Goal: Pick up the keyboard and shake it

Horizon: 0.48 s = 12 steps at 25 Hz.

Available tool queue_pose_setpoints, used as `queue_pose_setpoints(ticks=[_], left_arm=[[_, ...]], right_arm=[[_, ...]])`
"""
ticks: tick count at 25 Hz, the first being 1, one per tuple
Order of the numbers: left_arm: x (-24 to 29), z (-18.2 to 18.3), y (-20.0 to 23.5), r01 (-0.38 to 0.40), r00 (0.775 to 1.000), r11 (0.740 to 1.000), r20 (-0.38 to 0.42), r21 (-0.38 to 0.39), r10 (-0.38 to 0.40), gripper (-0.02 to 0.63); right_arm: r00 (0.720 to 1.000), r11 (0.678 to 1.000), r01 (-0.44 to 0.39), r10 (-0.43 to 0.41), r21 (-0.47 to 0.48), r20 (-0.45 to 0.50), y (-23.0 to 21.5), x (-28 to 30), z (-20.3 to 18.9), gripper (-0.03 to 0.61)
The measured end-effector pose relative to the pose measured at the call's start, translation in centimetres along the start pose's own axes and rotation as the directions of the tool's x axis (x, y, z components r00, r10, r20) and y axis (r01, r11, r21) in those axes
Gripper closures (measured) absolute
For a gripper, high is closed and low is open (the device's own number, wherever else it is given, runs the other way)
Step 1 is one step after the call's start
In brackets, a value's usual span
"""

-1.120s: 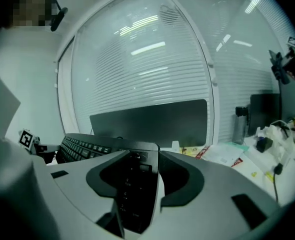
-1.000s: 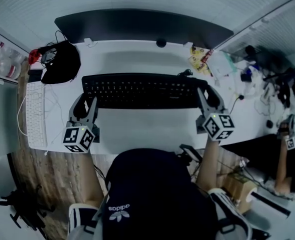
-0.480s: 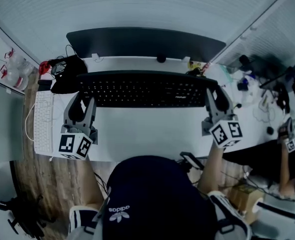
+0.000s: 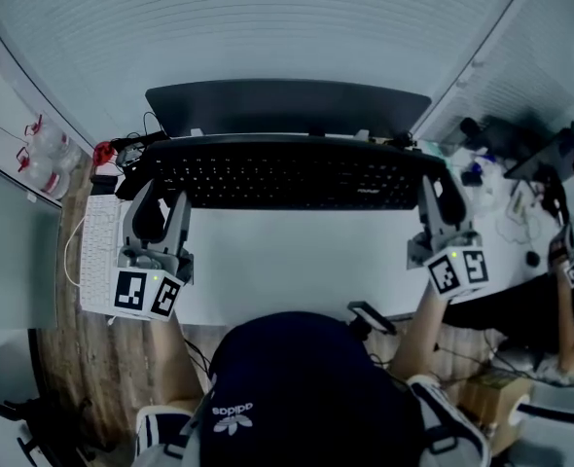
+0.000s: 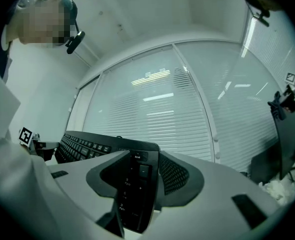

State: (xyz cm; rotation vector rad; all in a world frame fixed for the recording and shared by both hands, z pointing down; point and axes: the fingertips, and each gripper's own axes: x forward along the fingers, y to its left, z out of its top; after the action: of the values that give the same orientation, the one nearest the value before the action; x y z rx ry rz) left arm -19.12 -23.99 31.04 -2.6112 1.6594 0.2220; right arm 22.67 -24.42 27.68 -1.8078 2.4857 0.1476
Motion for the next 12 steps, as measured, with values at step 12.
queue_pose_setpoints(ticks=[12], left_arm=[[-2.4, -2.7, -0.4, -0.031, 0.999, 0.994, 0.020, -0.101, 0.033, 0.408]], right_arm=[[0.999, 0.998, -0.046, 0.047, -0.049, 0.011, 0.5, -0.2, 1.9, 0.402]])
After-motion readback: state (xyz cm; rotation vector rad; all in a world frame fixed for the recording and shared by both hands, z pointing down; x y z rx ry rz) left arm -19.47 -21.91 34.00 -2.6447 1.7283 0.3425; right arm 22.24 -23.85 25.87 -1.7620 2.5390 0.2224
